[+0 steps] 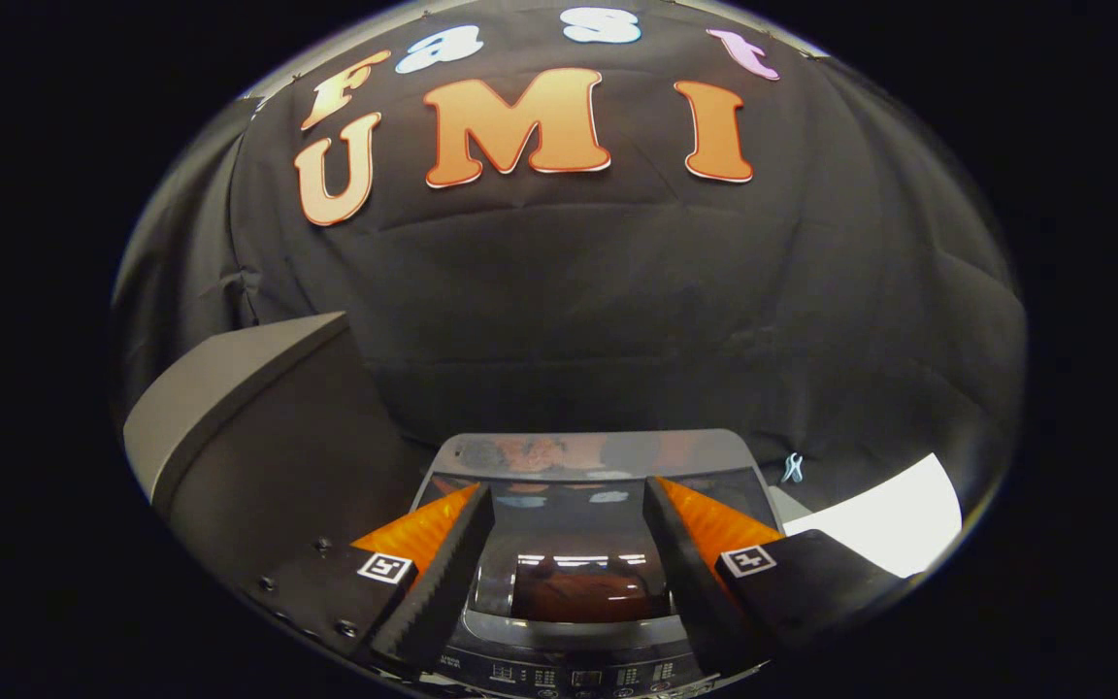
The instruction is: Put the clothes into the washing machine and then close the washing machine lid.
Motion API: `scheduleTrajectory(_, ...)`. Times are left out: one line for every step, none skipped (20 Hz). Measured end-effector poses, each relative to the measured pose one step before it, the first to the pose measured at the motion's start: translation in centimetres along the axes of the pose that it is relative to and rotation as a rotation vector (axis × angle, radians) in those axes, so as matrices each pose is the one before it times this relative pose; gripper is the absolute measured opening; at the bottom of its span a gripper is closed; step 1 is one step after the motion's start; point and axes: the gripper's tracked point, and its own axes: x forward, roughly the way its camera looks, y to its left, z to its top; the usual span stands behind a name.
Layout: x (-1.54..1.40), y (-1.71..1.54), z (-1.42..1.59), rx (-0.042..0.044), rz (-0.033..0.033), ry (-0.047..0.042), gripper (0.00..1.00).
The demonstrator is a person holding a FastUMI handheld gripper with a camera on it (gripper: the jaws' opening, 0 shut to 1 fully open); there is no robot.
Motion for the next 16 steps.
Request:
scheduleTrajectory(-0.378, 0.001, 0.69, 0.00088, -0.00106, -0.00824, 1.0)
scheduleTrajectory(-0.603, 0.078, 0.59, 0.00526, 0.00501, -0.01338, 1.0)
scheduleTrajectory(-0.677, 0.083, 0.947, 0.00517, 0.00635, -0.02009, 1.0)
scheduleTrajectory(-0.749, 0.038, 0.911, -0.00071, 0.00309, -0.01603, 1.0)
scheduleTrajectory(-0.785, 0.105, 1.053, -0.00369, 0.00279, -0.01646, 1.0)
scheduleTrajectory(-0.972, -0.118, 0.977, -0.00039, 0.00082, -0.0174, 1.0)
scheduleTrajectory(-0.947, -0.109, 1.165, 0.0025, 0.00077, -0.01739, 1.0)
scheduleTrajectory(-0.899, -0.064, 1.264, 0.00683, 0.0016, -0.02084, 1.0)
scheduleTrajectory(-0.81, 0.023, 1.341, 0.00806, 0.00442, -0.02127, 1.0)
scheduleTrajectory(-0.64, 0.084, 1.595, 0.00616, 0.00639, -0.02353, 1.0)
scheduleTrajectory(-0.571, 0.018, 1.529, 0.00305, 0.0032, -0.02471, 1.0)
scheduleTrajectory(-0.584, -0.276, 1.402, -0.00668, -0.0052, -0.0183, 1.0)
scheduleTrajectory(-0.611, -0.338, 1.068, -0.01151, -0.00773, -0.01581, 0.99)
scheduleTrajectory(-0.653, -0.299, 1.295, -0.01445, -0.00156, -0.01949, 1.0)
scheduleTrajectory(-0.634, -0.301, 1.212, -0.01246, -0.00479, -0.02058, 1.0)
scheduleTrajectory(-0.702, -0.396, 1.081, -0.00958, -0.00553, -0.01672, 1.0)
